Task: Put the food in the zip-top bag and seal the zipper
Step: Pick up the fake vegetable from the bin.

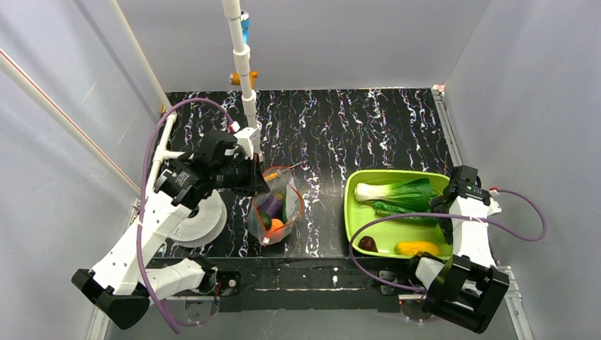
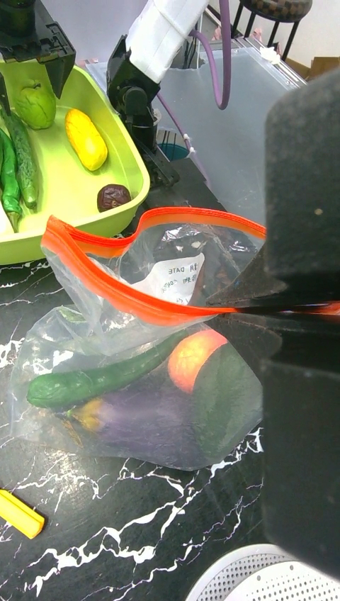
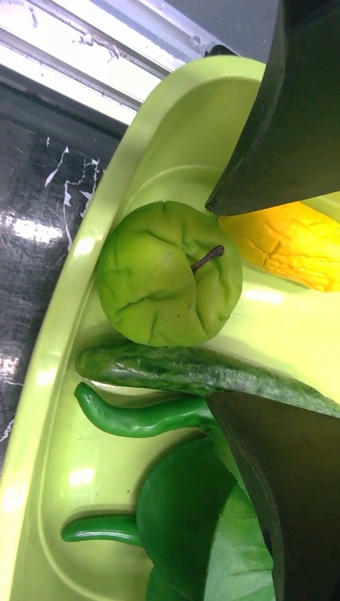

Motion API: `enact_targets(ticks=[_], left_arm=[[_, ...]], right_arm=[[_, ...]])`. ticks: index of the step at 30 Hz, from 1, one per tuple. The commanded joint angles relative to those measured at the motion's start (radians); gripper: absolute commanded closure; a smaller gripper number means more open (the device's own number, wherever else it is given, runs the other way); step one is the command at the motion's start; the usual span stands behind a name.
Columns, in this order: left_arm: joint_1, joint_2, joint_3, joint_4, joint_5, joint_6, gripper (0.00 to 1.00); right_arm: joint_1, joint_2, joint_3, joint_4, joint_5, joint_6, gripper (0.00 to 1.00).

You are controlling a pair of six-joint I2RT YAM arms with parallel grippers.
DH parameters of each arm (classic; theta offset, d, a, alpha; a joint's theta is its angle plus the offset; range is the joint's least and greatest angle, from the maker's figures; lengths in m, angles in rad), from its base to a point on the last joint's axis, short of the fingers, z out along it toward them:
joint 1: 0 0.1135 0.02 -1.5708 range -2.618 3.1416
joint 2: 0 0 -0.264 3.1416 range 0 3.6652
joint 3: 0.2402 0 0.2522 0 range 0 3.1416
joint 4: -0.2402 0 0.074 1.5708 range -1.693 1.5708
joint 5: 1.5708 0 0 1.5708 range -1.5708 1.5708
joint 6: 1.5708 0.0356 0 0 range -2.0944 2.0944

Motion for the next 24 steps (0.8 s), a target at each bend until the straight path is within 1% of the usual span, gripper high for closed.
enact_targets(ticks=[1, 6, 11, 16, 18, 20, 22, 23, 24], left_arm=[[0.000, -0.011, 0.015, 0.007, 0.021, -0.011, 1.00], [0.000, -0.003, 0.017, 0.016, 0.038, -0.016, 1.00], [0.000, -0.003, 0.003, 0.013, 0.046, -0.016, 1.00], [-0.001, -0.009, -0.009, 0.020, 0.051, -0.020, 1.00], [0.000, -0.013, -0.015, 0.026, 0.051, -0.023, 1.00], [0.000, -0.014, -0.016, 0.028, 0.054, -0.024, 1.00], [-0.001, -0.015, -0.014, 0.025, 0.056, -0.023, 1.00], [0.000, -0.017, -0.014, 0.021, 0.057, -0.023, 1.00], [-0.001, -0.021, -0.014, 0.017, 0.056, -0.021, 1.00]], right_arm=[[-0.019, -0.032, 0.009, 0.005, 0.074, 0.028, 0.02], [-0.051, -0.001, -0.002, 0.045, 0.121, 0.028, 0.02], [-0.069, 0.087, 0.009, 0.063, 0.104, 0.018, 0.02], [-0.070, 0.079, 0.004, 0.074, 0.100, 0.013, 0.03], [-0.070, 0.064, -0.001, 0.079, 0.098, 0.009, 0.08], [-0.070, 0.048, -0.009, 0.090, 0.093, 0.000, 0.17], [-0.070, 0.028, -0.019, 0.107, 0.072, -0.026, 0.38], [-0.069, 0.010, -0.026, 0.113, 0.053, -0.038, 0.46], [-0.069, -0.018, -0.039, 0.125, 0.032, -0.051, 0.53]])
